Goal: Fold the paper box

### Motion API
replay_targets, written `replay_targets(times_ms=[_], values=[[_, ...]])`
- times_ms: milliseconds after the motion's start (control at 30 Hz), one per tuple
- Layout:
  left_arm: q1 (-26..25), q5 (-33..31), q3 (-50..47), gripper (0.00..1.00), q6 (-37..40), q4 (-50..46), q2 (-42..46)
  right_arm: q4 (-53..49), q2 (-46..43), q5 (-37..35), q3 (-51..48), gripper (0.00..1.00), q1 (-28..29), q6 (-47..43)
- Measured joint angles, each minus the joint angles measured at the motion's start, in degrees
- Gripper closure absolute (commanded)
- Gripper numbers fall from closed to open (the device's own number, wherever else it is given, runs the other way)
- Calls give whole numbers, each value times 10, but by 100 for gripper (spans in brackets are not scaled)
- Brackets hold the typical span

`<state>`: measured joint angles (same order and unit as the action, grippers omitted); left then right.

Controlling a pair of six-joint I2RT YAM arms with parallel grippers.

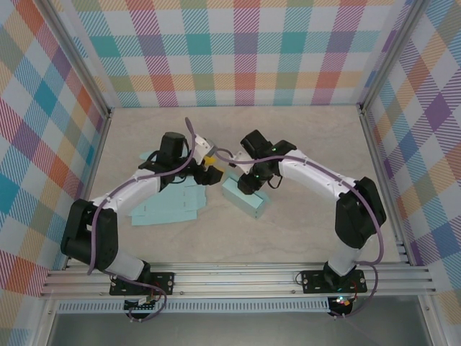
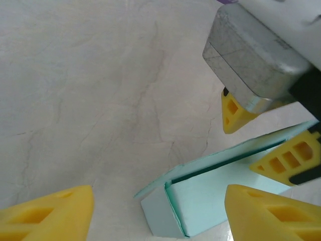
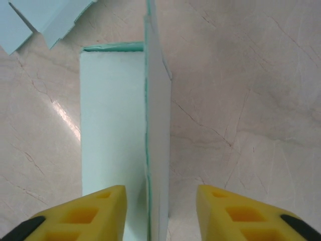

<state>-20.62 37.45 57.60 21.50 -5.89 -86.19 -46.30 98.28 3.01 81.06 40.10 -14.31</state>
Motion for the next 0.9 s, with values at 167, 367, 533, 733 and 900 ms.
replay_targets(times_ms=[167, 367, 533, 733, 900], values=[[0, 9, 55, 30, 58, -72, -28, 0, -43, -10, 0, 52, 0, 32], [0, 10, 108, 34, 129, -167, -59, -10, -112, -61, 1, 47, 0, 127], [-3, 4, 162, 36, 176, -241, -96, -25, -160, -97, -21, 46, 0, 214], [-18, -16, 203, 35, 224, -305, -139, -29, -236, -94, -106, 47, 0, 288], [-28, -22, 212, 35, 240, -333, -153, -25, -271, -79, -162, 48, 0, 329]])
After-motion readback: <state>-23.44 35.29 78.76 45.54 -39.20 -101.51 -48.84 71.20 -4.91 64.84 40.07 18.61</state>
